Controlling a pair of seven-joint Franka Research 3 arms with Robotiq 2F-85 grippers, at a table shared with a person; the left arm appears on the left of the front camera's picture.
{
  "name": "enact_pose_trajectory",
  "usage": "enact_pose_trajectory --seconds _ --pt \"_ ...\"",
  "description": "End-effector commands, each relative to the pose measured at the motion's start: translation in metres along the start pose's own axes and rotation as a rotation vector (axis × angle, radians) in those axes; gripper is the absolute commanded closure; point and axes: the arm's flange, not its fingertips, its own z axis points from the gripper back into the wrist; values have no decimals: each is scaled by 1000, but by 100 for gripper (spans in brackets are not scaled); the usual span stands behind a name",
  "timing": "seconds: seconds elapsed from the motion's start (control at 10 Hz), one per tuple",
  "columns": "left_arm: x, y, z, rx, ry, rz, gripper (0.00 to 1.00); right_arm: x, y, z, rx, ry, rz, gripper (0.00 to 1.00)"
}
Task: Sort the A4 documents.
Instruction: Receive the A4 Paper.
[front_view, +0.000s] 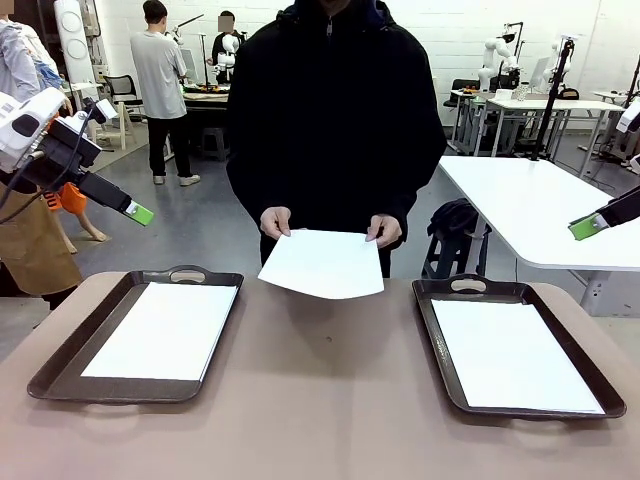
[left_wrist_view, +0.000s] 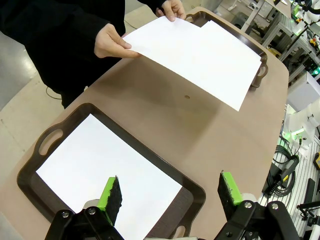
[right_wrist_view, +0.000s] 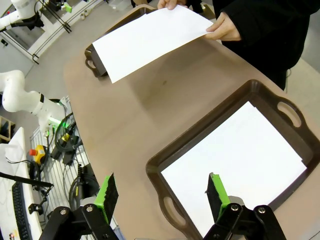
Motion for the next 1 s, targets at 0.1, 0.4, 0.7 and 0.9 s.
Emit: enact_pose_trajectory --seconds 0.1,0.4,0.7,0.9 --pt "0 -1 0 1 0 -6 0 0 -1 -1 1 3 0 7" --pt "0 -1 0 1 0 -6 0 0 -1 -1 1 3 0 7" --pt "0 -1 0 1 0 -6 0 0 -1 -1 1 3 0 7" --pt "0 -1 0 1 0 -6 0 0 -1 -1 1 3 0 7"
